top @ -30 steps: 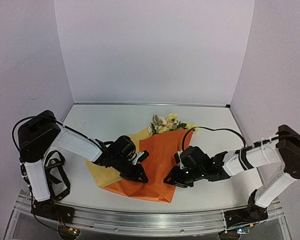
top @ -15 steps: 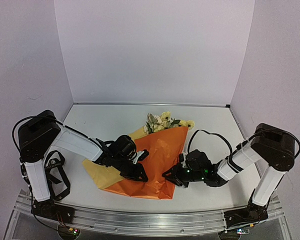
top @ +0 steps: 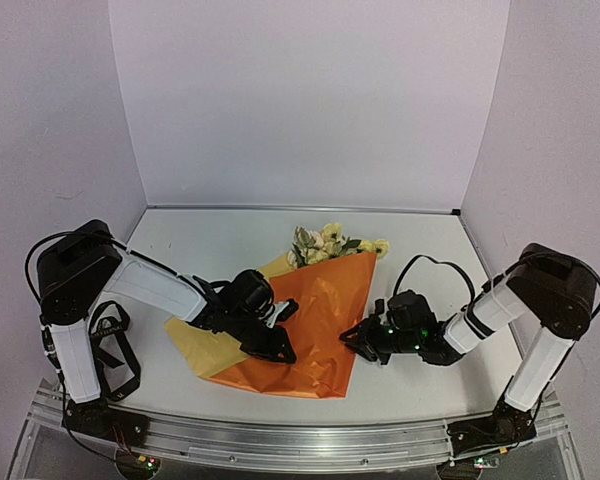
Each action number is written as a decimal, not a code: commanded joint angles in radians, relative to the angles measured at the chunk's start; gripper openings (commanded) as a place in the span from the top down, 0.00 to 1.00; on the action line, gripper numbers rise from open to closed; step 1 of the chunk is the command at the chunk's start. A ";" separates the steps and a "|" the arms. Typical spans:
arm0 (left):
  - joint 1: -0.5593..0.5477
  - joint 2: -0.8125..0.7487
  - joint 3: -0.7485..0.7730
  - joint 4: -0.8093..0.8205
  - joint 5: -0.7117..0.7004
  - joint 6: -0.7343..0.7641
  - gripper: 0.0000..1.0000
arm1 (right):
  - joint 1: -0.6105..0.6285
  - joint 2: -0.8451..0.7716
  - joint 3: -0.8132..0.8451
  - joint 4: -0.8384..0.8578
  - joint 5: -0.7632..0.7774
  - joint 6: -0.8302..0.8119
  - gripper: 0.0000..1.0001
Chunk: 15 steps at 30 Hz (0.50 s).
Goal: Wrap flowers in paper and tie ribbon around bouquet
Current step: Press the fold line of the 2/3-folded wrapping paper.
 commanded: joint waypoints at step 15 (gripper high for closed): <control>0.016 0.052 0.022 -0.118 -0.092 0.050 0.85 | -0.234 0.128 0.202 -0.074 -0.067 0.017 0.75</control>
